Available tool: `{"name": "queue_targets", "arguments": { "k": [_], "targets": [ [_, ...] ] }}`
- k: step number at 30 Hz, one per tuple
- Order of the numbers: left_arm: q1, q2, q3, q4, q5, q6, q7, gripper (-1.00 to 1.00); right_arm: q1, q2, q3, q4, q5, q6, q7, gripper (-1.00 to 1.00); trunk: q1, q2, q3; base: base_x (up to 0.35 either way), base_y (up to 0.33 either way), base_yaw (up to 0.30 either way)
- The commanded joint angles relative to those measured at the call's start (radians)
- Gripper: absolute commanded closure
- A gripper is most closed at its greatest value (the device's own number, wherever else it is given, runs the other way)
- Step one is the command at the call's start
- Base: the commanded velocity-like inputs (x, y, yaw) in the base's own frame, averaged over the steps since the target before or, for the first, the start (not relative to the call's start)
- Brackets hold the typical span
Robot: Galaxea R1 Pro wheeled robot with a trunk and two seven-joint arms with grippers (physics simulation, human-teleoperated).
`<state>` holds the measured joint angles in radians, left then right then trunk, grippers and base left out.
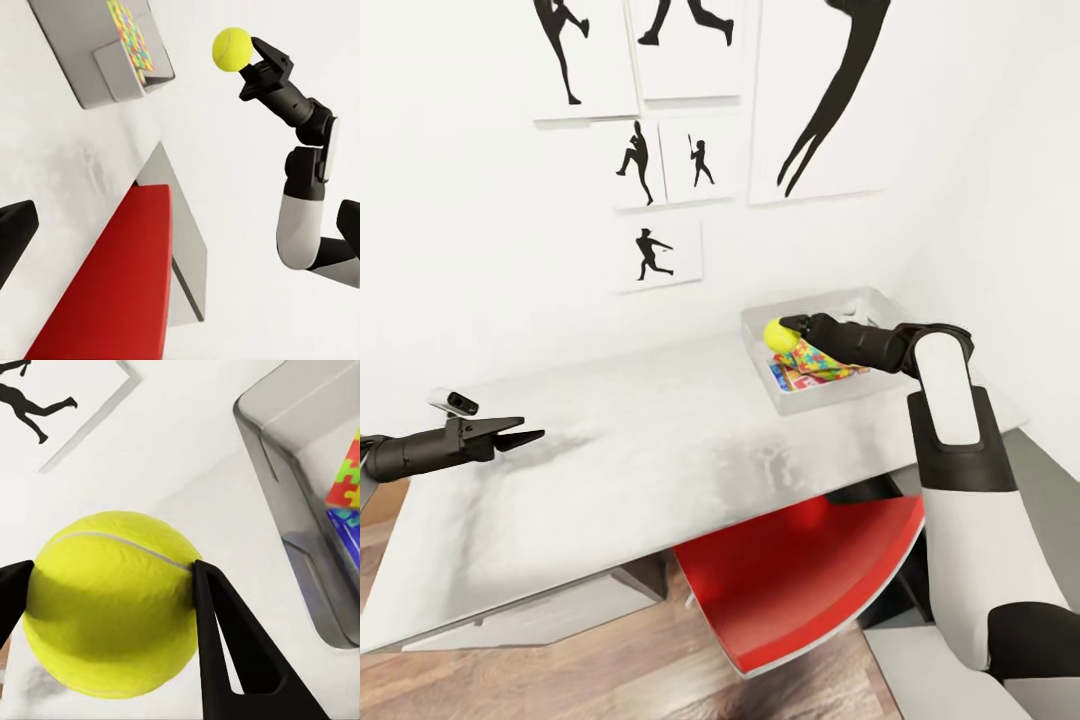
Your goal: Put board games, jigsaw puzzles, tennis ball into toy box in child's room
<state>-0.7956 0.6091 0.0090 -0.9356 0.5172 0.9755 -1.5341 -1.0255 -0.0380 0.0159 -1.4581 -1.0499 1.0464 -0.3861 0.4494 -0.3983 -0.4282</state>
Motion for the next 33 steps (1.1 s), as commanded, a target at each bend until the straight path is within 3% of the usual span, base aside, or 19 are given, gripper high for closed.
{"name": "queue_targets", "arguments": {
  "k": [1, 9, 14, 25, 29, 33],
  "targets": [
    [-0.001, 0.001, 0.000, 0.000, 0.001, 0.011, -0.003, -1.00, 0.003, -0.001, 0.001, -0.001, -0.012, 0.001, -0.002, 1.00, 0.001, -0.002, 0.000, 0.000, 0.000, 0.000],
    [-0.001, 0.004, 0.000, 0.000, 0.002, 0.011, -0.004, -1.00, 0.019, -0.002, 0.000, -0.001, -0.010, 0.001, 0.031, 1.00, 0.001, -0.002, 0.013, 0.000, 0.000, 0.000],
    [-0.001, 0.004, 0.000, 0.000, 0.004, 0.011, -0.004, -1.00, 0.024, -0.017, -0.006, -0.003, -0.015, 0.001, 0.055, 1.00, 0.001, -0.002, 0.022, 0.000, 0.000, 0.000],
    [-0.001, 0.004, -0.001, 0.000, 0.004, 0.011, -0.004, -1.00, 0.084, -0.101, -0.027, -0.004, -0.045, 0.001, 0.316, 1.00, 0.001, -0.002, 0.040, 0.000, 0.000, 0.000],
    [-0.001, 0.004, -0.001, -0.001, 0.003, 0.011, -0.004, -1.00, 0.115, -0.108, -0.036, -0.004, -0.045, 0.001, 0.370, 1.00, 0.001, -0.002, 0.046, 0.000, 0.000, 0.000],
    [0.002, 0.004, -0.001, 0.000, -0.002, 0.010, -0.003, -1.00, 0.169, -0.110, -0.094, -0.004, -0.047, 0.001, 0.444, 1.00, 0.001, -0.002, 0.053, 0.000, 0.000, 0.000]
  ]
}}
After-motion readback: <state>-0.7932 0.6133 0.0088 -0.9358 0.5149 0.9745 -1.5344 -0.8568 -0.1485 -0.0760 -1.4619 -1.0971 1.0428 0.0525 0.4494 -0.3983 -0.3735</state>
